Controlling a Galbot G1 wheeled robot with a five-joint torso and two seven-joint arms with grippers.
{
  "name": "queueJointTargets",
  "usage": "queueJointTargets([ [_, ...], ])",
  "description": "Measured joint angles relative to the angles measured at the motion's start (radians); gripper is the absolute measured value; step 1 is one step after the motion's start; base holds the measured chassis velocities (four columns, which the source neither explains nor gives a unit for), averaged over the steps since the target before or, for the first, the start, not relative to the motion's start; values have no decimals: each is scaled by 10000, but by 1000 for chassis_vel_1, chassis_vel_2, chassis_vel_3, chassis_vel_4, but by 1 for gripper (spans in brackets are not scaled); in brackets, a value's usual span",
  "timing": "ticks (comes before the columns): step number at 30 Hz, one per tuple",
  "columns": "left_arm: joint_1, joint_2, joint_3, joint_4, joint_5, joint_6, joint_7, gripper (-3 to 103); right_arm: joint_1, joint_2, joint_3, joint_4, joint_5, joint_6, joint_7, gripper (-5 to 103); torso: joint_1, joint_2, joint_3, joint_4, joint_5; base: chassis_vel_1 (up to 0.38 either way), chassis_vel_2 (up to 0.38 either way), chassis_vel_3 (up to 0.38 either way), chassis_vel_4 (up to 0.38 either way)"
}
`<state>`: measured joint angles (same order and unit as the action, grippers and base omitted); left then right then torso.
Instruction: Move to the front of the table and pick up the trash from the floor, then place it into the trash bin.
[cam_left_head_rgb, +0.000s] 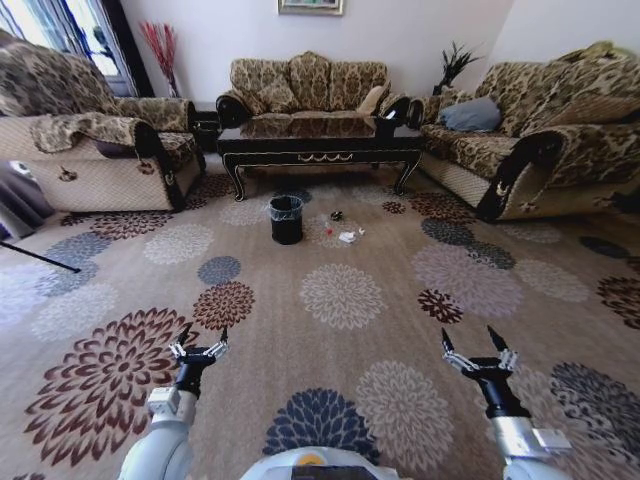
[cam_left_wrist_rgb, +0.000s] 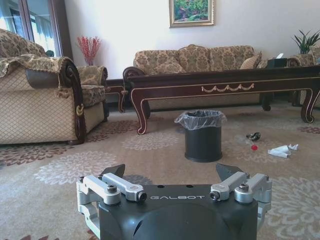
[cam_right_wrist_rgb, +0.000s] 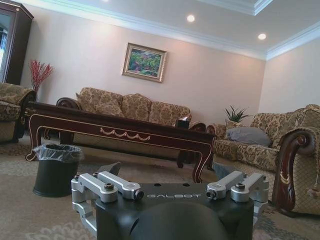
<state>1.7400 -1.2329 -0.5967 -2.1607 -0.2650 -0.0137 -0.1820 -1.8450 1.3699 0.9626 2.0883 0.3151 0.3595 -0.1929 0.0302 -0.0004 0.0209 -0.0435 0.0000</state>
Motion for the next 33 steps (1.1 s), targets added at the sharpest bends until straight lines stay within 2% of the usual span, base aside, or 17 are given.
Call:
queueJointTargets([
  [3,6,-36,25,-2,-5,-4,-58,100,0,-4,-6,16,41,0,-10,100,-1,0,1,0,0,0,0,0,0],
  [7,48,-28,59,-4,-21,-554,-128,100,24,-20,-24,16,42,15,-68,100,-2,0,17,0,0,0,0,0,0],
  [17,-110,1,48,200,47,-773,-158,100,-3,-7,-36,-10,197,90,-199,100,-2,0,47,-1,0,-29,20,34,-18],
  [33,-204,-168,40,517,101,-890,-146,100,62,-155,-11,-99,219,22,-200,100,5,-1,84,-1,-1,-244,232,229,-221],
])
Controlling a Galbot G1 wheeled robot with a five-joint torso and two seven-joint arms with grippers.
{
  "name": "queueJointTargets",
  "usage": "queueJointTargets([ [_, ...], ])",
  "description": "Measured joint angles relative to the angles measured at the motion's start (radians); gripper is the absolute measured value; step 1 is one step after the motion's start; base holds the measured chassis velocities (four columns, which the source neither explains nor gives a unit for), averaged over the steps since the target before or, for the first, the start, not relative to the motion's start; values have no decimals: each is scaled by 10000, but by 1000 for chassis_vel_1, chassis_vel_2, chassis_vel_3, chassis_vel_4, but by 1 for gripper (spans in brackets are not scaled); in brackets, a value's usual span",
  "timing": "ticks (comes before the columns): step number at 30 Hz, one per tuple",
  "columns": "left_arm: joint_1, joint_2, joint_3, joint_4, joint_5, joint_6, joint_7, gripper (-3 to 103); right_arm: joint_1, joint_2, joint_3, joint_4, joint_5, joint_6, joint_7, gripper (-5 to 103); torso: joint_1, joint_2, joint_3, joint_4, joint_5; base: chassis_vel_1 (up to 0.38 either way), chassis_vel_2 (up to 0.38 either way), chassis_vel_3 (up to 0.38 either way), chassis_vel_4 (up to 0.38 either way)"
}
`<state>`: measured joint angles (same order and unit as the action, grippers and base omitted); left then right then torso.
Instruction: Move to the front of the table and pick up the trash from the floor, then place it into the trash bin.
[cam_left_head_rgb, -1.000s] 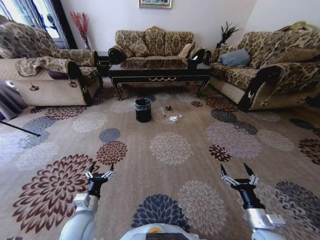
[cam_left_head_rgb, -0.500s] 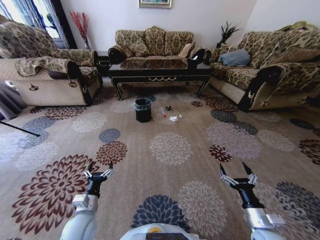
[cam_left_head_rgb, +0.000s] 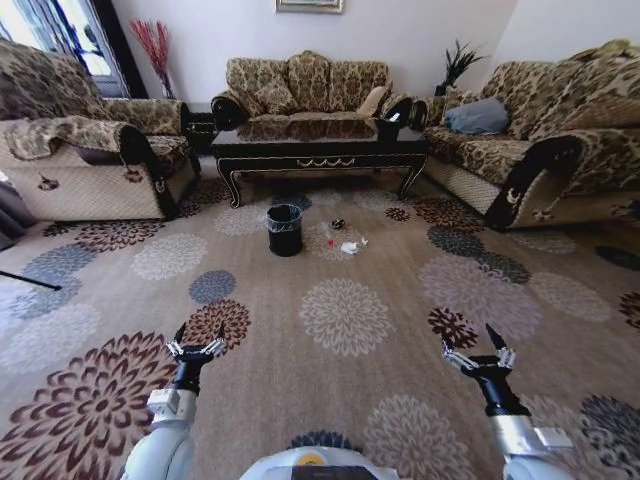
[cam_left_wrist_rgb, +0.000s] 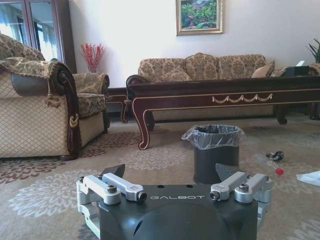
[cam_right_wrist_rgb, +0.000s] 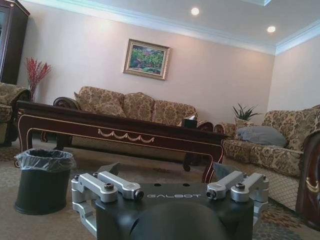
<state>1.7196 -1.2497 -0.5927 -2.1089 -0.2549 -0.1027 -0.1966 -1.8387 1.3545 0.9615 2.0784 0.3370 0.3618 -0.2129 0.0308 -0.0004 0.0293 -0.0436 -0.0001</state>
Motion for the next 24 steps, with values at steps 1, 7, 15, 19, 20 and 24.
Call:
queueJointTargets([
  [1,0,0,0,0,0,0,0,100,0,0,0,0,0,0,0,100,0,0,0,0,0,-300,312,305,-293],
  [7,-69,-6,12,6,-15,31,0,100,52,-30,13,-61,-8,-18,13,100,3,0,7,1,-1,-306,304,305,-293],
  [15,-152,81,7,-5,-62,85,0,100,87,-12,3,-99,-40,-39,31,100,4,0,14,3,10,-276,287,258,-282],
  [19,-171,126,-25,-4,-68,88,-5,100,90,11,-3,-88,-71,-62,44,100,3,0,15,1,5,-249,281,266,-272],
  [20,-167,132,-35,-4,-70,88,-5,100,87,15,-4,-80,-73,-64,48,100,3,0,15,0,5,-223,244,225,-261],
  [24,-127,133,-41,-20,-86,88,-5,100,79,23,-11,-46,-89,-74,96,100,3,0,16,2,-1,-253,248,267,-257],
])
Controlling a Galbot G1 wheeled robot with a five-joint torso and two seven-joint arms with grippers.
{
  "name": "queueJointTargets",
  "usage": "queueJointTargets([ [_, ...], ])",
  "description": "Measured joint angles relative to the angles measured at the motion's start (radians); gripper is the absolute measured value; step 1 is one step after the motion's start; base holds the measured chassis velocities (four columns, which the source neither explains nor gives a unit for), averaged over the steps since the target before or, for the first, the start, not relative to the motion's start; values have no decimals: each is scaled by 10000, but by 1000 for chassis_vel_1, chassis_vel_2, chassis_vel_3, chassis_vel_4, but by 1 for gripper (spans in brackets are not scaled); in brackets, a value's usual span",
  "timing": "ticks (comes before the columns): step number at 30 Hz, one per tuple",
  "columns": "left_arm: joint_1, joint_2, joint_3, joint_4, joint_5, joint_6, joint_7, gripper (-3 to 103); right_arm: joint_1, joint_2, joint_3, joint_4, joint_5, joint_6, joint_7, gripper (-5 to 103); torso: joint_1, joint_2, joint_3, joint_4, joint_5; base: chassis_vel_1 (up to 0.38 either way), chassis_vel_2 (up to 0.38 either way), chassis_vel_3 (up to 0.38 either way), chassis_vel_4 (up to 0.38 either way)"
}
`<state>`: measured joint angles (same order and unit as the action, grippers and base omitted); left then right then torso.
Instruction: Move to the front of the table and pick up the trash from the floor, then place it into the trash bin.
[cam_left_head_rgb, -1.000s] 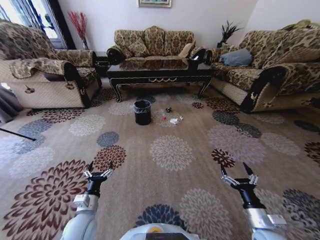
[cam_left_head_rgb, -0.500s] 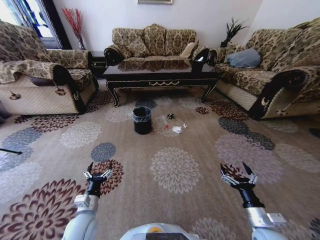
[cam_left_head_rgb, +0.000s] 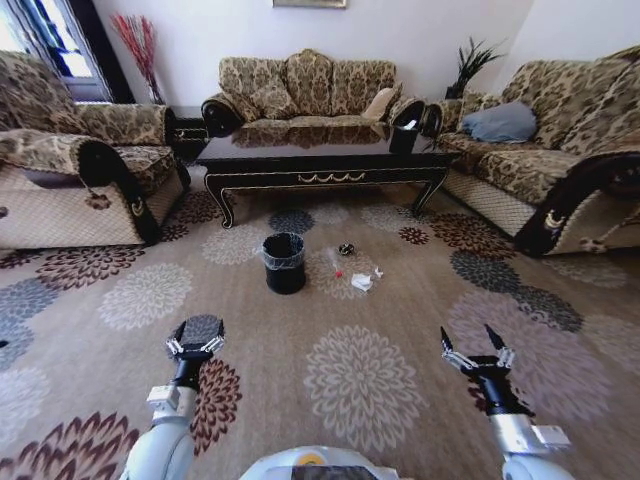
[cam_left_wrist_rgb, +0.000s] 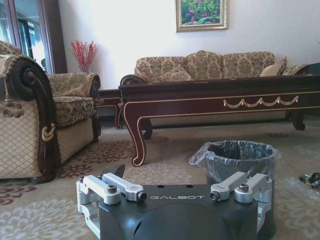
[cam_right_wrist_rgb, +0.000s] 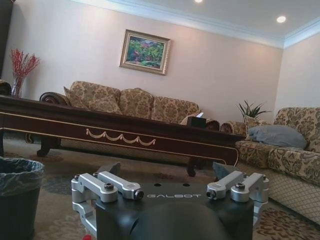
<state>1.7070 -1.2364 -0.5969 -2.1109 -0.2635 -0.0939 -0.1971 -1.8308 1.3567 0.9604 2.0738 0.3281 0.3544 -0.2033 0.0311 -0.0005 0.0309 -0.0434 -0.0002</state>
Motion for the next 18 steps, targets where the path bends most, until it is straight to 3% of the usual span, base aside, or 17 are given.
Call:
queueJointTargets([
  [18,85,37,-52,-131,1,1,6,100,-11,107,-133,79,-168,-30,52,100,0,1,4,-1,5,-252,246,253,-250],
])
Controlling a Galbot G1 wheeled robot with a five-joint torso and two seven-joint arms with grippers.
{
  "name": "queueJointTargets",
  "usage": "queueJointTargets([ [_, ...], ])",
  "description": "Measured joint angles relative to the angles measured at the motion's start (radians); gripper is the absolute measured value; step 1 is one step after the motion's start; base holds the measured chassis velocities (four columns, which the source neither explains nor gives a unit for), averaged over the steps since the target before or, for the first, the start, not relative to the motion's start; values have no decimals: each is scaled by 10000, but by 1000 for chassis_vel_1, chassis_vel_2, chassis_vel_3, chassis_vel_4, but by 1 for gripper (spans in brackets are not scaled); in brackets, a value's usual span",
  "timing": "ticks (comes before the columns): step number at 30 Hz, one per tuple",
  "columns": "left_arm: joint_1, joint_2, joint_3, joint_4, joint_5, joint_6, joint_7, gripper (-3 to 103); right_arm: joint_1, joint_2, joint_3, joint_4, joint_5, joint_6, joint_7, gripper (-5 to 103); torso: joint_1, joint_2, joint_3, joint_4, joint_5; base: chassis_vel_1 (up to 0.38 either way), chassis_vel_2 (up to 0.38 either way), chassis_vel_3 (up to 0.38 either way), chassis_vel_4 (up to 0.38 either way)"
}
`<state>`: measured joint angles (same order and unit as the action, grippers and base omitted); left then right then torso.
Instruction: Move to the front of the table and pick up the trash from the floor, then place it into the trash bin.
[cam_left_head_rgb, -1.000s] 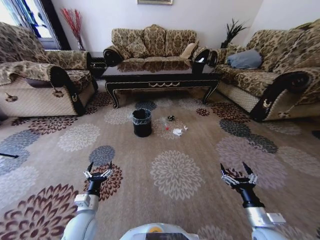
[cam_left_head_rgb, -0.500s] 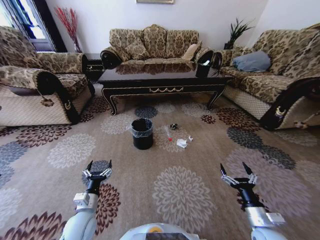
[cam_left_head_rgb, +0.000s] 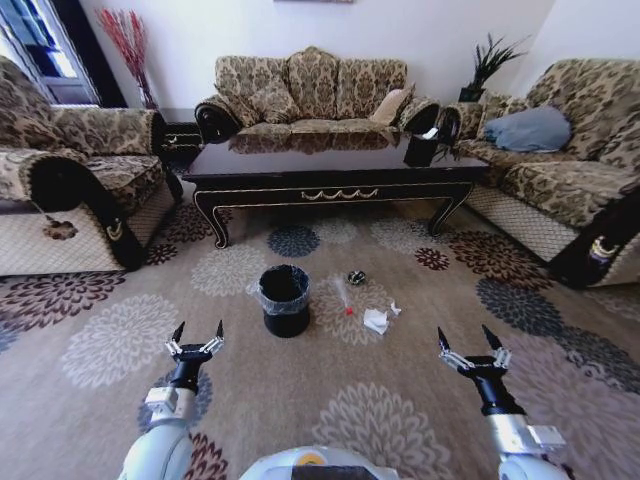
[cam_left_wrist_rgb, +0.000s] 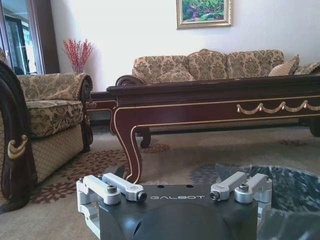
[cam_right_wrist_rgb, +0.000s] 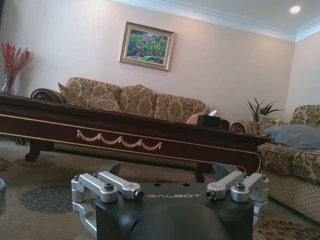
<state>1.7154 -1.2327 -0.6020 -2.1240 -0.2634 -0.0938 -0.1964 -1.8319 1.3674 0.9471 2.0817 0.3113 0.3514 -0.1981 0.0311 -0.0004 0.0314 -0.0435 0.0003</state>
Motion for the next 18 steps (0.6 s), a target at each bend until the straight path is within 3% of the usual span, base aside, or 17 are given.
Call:
queueJointTargets([
  [12,-259,262,45,170,-19,29,21,100,-20,29,-94,72,-71,-54,116,100,1,2,4,3,-2,-219,219,218,-212],
  [18,-501,561,280,142,58,249,-26,100,-11,119,-180,55,-174,-61,127,100,6,2,7,0,-6,-101,111,81,-115],
])
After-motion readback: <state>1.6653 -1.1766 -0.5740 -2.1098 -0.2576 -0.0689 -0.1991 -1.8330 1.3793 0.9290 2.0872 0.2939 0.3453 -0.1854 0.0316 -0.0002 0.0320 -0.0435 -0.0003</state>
